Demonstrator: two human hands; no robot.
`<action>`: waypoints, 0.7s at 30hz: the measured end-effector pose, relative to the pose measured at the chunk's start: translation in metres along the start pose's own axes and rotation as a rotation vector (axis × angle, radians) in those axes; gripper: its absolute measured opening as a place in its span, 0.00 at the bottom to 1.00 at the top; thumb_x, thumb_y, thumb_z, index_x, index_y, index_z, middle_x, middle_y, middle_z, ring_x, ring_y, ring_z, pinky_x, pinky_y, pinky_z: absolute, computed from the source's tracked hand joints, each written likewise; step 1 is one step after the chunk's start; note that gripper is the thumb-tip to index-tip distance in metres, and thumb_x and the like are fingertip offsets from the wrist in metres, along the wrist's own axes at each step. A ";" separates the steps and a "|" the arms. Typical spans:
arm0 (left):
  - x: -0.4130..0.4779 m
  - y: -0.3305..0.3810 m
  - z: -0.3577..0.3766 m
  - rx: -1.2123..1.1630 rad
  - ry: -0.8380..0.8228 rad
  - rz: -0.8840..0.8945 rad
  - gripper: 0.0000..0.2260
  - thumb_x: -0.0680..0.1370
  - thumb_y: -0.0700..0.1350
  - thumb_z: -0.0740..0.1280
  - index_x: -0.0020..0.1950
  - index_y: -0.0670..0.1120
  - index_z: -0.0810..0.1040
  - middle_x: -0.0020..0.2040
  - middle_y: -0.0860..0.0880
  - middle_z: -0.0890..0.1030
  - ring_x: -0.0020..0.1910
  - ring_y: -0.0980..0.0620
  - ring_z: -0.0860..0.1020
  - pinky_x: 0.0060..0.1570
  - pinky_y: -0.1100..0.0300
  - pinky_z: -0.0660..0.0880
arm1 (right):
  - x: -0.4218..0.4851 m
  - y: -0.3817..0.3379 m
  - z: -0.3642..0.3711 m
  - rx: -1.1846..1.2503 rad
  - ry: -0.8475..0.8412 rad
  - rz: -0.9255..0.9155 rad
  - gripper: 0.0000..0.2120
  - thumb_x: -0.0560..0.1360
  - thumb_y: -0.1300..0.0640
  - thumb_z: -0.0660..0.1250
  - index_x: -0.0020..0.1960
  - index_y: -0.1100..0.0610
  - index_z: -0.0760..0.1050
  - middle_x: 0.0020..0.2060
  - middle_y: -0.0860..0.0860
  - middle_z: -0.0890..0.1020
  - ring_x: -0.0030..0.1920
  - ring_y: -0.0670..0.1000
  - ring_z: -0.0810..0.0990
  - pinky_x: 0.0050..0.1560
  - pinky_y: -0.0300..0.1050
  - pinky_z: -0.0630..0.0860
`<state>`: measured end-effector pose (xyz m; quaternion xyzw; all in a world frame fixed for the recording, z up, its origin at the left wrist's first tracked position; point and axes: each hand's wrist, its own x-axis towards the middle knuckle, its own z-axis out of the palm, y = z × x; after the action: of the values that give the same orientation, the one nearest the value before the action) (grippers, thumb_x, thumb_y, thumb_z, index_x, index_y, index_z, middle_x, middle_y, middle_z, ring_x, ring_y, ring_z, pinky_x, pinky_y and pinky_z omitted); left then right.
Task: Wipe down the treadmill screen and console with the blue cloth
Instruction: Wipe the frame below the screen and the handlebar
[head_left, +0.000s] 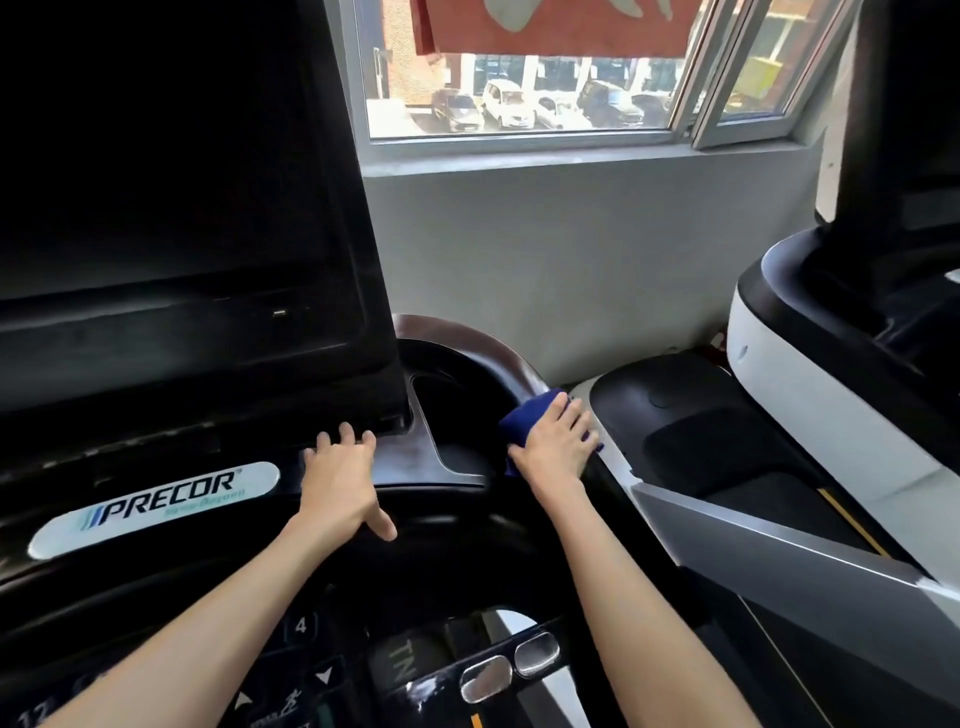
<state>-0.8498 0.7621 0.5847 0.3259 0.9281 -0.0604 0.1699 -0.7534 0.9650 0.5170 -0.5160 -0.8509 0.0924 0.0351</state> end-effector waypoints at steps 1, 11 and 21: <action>0.000 0.001 0.000 0.009 -0.004 -0.001 0.54 0.59 0.57 0.79 0.76 0.44 0.53 0.76 0.40 0.54 0.73 0.39 0.57 0.71 0.47 0.58 | 0.014 -0.011 0.001 0.015 -0.015 0.001 0.50 0.68 0.43 0.71 0.75 0.63 0.46 0.73 0.62 0.54 0.73 0.62 0.55 0.69 0.58 0.55; 0.008 0.003 0.005 0.040 -0.020 -0.030 0.56 0.59 0.57 0.79 0.77 0.45 0.50 0.77 0.41 0.51 0.74 0.39 0.54 0.72 0.47 0.56 | 0.098 -0.060 -0.006 0.087 -0.192 -0.250 0.54 0.66 0.39 0.72 0.76 0.60 0.42 0.75 0.57 0.52 0.75 0.58 0.51 0.72 0.56 0.53; -0.004 -0.001 0.006 -0.014 0.030 0.007 0.55 0.59 0.59 0.79 0.77 0.47 0.52 0.77 0.43 0.51 0.75 0.41 0.53 0.72 0.49 0.55 | 0.019 0.000 -0.018 0.050 -0.151 -0.046 0.52 0.67 0.45 0.72 0.75 0.61 0.41 0.73 0.59 0.55 0.71 0.60 0.60 0.68 0.54 0.59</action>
<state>-0.8462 0.7579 0.5806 0.3287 0.9298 -0.0485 0.1582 -0.7592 0.9840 0.5337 -0.4869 -0.8601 0.1515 -0.0139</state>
